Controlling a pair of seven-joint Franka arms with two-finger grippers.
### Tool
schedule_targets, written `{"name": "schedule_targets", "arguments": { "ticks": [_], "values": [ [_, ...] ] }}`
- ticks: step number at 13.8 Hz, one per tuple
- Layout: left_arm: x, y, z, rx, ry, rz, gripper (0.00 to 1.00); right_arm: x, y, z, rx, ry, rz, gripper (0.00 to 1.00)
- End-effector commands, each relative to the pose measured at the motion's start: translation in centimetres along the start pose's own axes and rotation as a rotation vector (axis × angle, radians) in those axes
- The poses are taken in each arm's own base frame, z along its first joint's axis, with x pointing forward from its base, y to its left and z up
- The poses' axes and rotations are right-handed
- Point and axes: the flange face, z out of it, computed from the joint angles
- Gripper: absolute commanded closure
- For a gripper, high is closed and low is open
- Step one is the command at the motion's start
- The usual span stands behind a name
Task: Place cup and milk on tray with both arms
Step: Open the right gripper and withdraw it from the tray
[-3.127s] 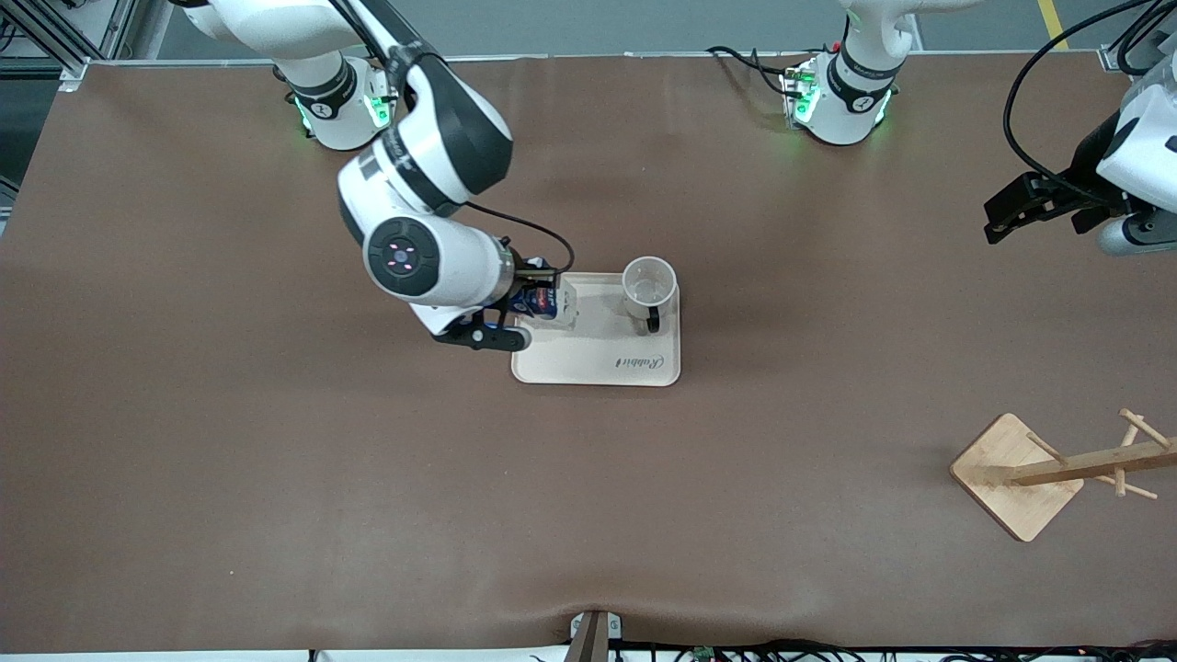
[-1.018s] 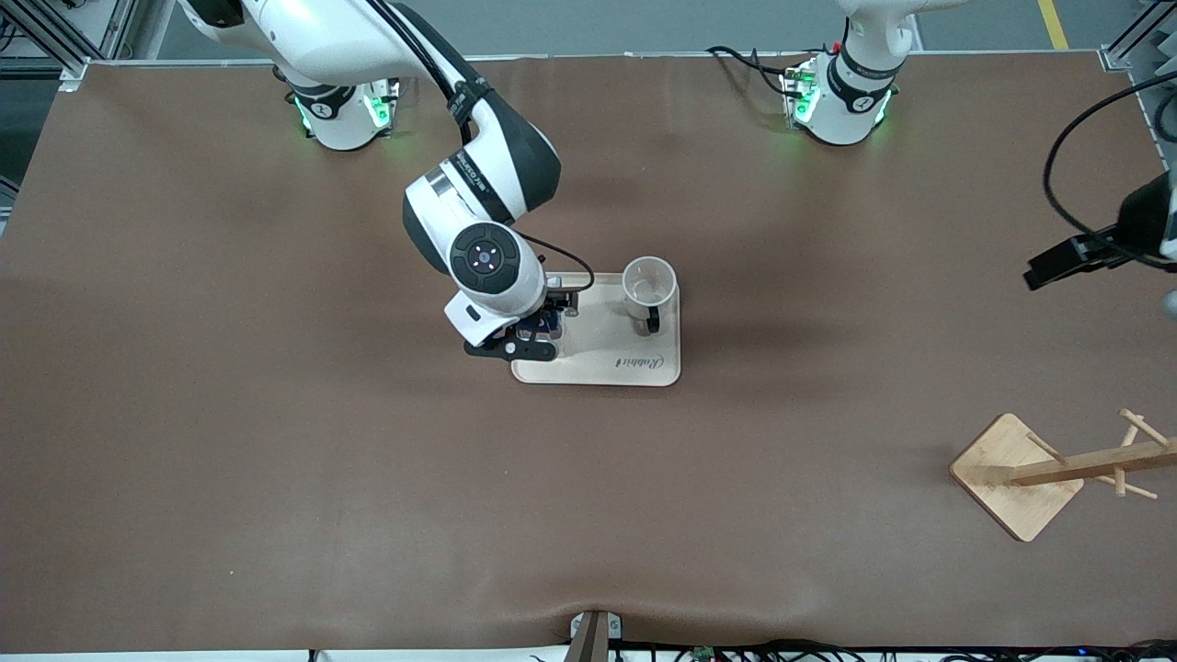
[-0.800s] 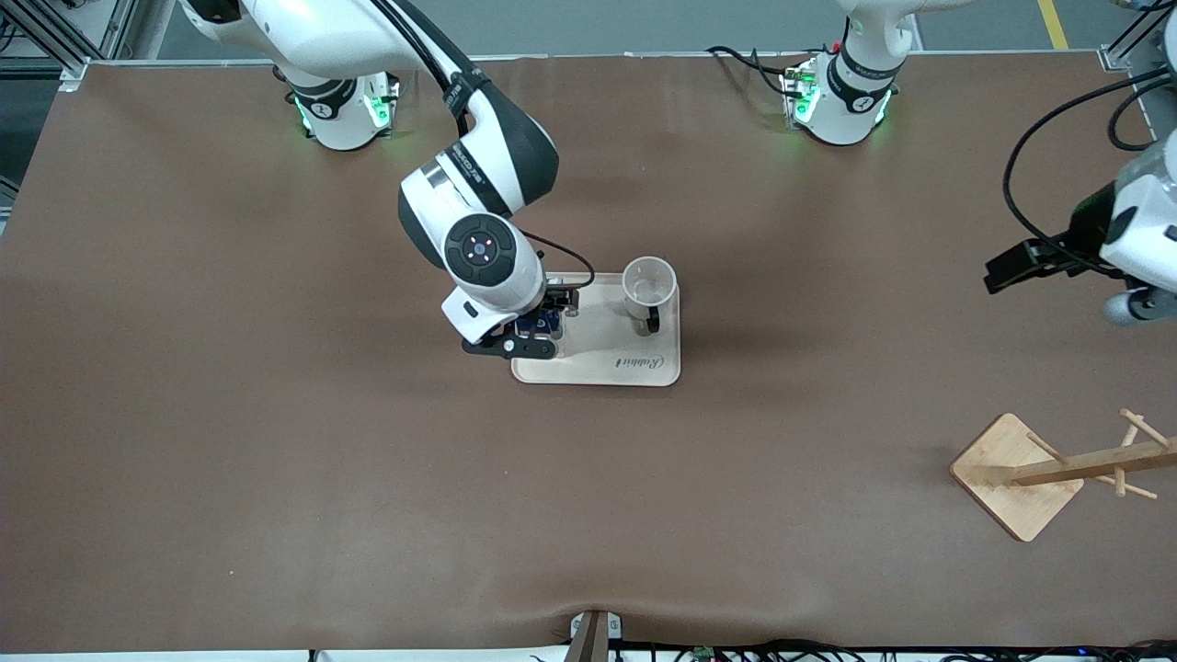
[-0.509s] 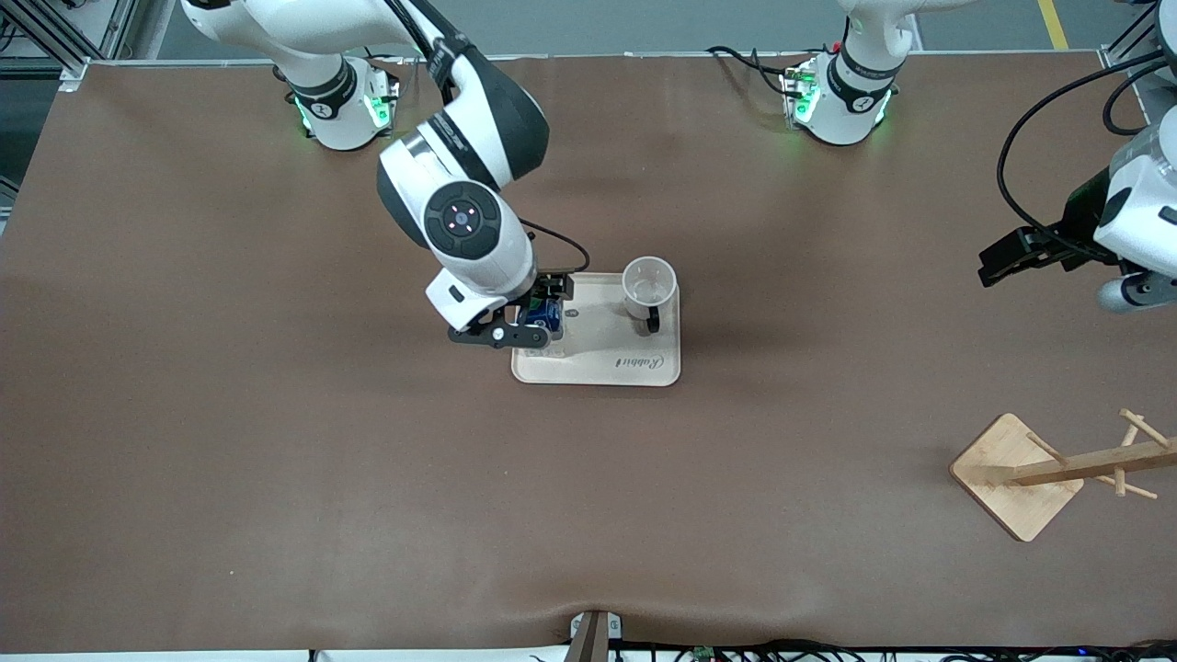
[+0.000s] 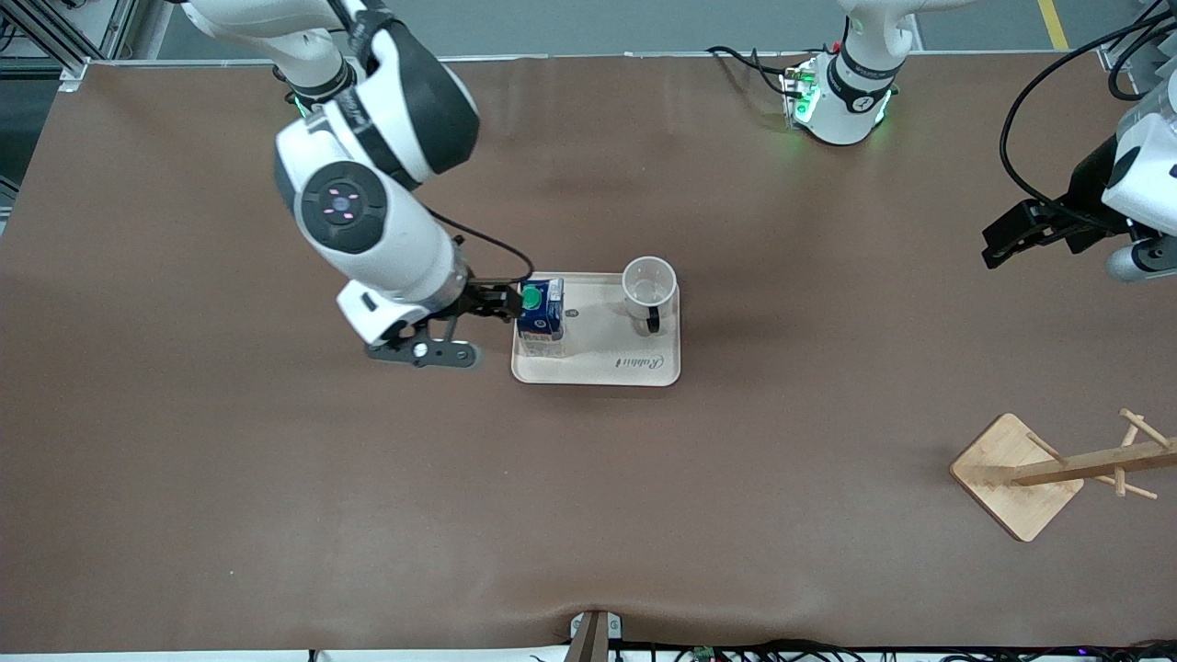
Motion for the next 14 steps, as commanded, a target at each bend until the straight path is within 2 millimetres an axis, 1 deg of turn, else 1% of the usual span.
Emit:
{"name": "schedule_targets", "arguments": {
  "ticks": [1, 2, 3, 4, 6, 8, 9, 11, 14],
  "values": [
    [-1.3, -0.3, -0.3, -0.005, 0.0, 0.005, 0.0, 1.1, 5.3, -5.5, 0.015, 0.039, 0.043, 0.0],
    [-1.3, -0.2, -0.2, -0.005, -0.001, 0.008, 0.0, 1.3, 7.1, -6.8, 0.014, 0.049, 0.04, 0.0],
    [-1.3, -0.2, -0.3, -0.006, 0.0, 0.01, 0.0, 1.3, 9.4, -7.4, -0.007, 0.033, 0.034, 0.0],
    [-1.3, -0.2, -0.3, -0.005, -0.001, 0.008, 0.0, 1.1, 10.9, -8.5, -0.009, 0.038, 0.027, 0.0],
    [-1.3, -0.1, -0.3, -0.001, -0.002, 0.011, 0.0, 0.6, 14.3, -9.7, -0.016, 0.042, 0.01, 0.0],
    [-1.5, -0.2, -0.4, 0.001, -0.003, 0.011, 0.0, 1.5, 18.4, -11.0, -0.018, 0.058, -0.061, 0.0],
    [-1.6, -0.2, -0.6, 0.0, 0.002, 0.011, 0.0, 1.5, 20.3, -11.7, -0.017, 0.063, -0.076, 0.0],
    [-1.6, -0.3, -0.7, 0.0, 0.002, 0.01, 0.0, 0.1, 22.4, -12.2, -0.063, 0.072, -0.06, 0.0],
    [-1.7, -0.4, -0.7, 0.008, -0.006, 0.009, 0.0, -3.7, 24.8, -12.3, -0.169, 0.075, -0.058, 0.0]
  ]
}}
